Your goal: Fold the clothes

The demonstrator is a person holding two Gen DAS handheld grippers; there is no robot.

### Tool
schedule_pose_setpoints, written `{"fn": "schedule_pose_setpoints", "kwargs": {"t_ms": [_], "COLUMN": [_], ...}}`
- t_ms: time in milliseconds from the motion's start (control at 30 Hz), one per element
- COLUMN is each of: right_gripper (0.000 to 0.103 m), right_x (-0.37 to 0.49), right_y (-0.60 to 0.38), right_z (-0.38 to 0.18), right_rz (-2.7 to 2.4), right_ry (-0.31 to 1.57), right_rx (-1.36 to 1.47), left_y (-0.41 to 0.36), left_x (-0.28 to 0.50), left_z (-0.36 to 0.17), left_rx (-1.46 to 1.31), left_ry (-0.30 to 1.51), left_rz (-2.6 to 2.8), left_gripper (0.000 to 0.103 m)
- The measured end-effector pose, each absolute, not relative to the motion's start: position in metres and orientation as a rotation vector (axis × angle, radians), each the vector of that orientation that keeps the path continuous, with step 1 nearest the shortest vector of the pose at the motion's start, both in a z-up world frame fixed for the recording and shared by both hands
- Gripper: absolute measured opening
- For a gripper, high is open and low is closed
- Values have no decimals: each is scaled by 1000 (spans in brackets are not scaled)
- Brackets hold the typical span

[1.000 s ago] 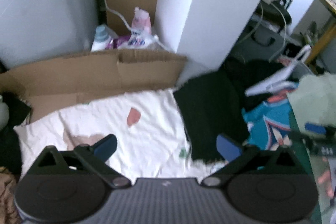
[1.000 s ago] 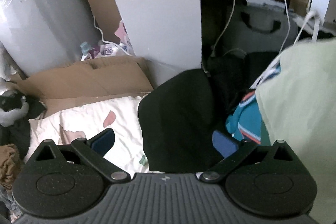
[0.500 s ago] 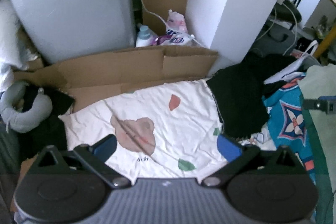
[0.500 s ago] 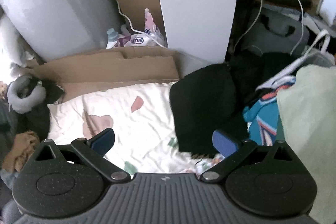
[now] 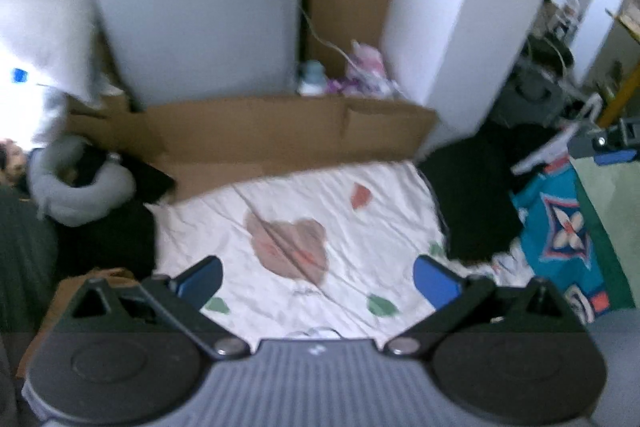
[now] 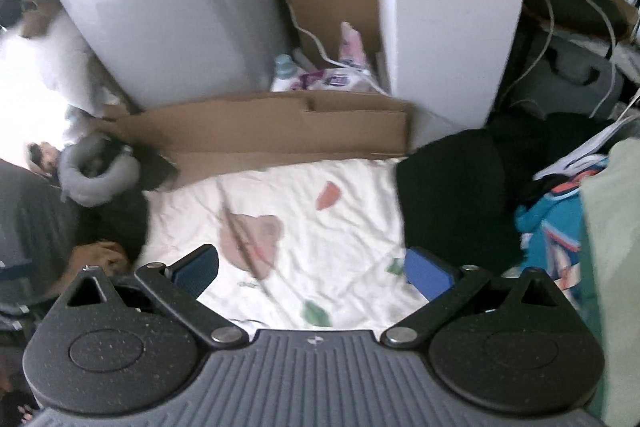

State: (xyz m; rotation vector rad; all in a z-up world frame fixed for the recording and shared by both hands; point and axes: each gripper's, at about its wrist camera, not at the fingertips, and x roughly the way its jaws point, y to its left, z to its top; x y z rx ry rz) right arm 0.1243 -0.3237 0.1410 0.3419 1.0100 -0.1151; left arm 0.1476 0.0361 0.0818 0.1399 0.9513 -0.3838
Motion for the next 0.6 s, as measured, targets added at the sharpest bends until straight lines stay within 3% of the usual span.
{"fn": "schedule_pose_setpoints", "kwargs": {"t_ms": [600], "right_gripper": [102], "right_x": [72], "right_y": [-288], "right_z": [110], "right_rz": [-16], "right_ry": [904], "right_rx": [331], "left_y": [121], "left_x": [57], "left_z": [75], "left_rx": [-43], "left_ry": [843], "left_rz": [-84], "left_gripper": [103]}}
